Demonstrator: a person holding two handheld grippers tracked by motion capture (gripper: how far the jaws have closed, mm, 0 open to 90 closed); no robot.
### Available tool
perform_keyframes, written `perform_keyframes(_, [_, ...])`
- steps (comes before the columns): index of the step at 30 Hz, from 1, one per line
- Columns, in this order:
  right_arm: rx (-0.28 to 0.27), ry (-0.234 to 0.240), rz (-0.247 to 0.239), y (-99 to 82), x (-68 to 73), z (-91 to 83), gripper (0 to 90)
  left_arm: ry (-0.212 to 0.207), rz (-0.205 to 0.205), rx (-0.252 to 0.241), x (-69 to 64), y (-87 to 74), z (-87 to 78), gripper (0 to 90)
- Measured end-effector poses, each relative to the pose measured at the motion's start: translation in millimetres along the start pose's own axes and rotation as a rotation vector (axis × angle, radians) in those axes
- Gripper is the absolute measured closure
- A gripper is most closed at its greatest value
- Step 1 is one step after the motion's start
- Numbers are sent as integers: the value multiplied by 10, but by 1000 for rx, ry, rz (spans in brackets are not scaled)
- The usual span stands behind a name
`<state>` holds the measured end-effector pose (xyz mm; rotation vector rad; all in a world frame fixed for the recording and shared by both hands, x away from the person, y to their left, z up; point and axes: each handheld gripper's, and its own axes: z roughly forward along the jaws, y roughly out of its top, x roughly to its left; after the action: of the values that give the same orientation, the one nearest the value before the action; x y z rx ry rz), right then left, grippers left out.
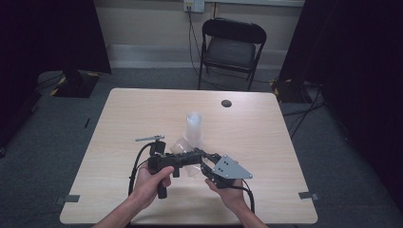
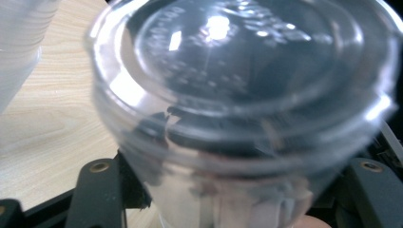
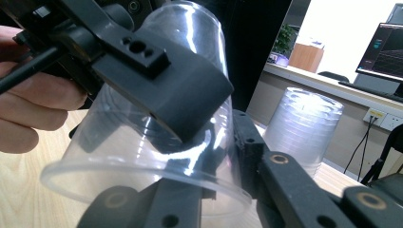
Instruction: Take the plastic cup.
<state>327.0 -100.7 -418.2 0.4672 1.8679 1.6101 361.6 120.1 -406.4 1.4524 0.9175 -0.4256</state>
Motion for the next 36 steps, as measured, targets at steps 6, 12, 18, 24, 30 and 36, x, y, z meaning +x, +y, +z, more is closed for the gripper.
perform_keyframes(6, [1, -14, 1, -15, -8, -19, 872, 13, 18, -3, 9, -1, -2, 278])
perform_keyframes(12, [6, -6, 2, -16, -9, -23, 897, 13, 30, -3, 23, 7, -9, 243])
perform_keyframes(18, [17, -10, 8, -18, -10, -30, 900, 10, 39, 5, 20, 13, -16, 226])
perform_keyframes(24, [14, -25, 25, -18, -53, -47, 900, 3, 50, 7, 11, 21, -35, 200])
perform_keyframes(30, [25, -31, 54, -27, -149, -96, 900, 26, 92, 4, 16, 34, -72, 191])
perform_keyframes(36, [55, -27, 91, -42, -208, -118, 900, 47, 149, 29, 6, 25, -73, 172])
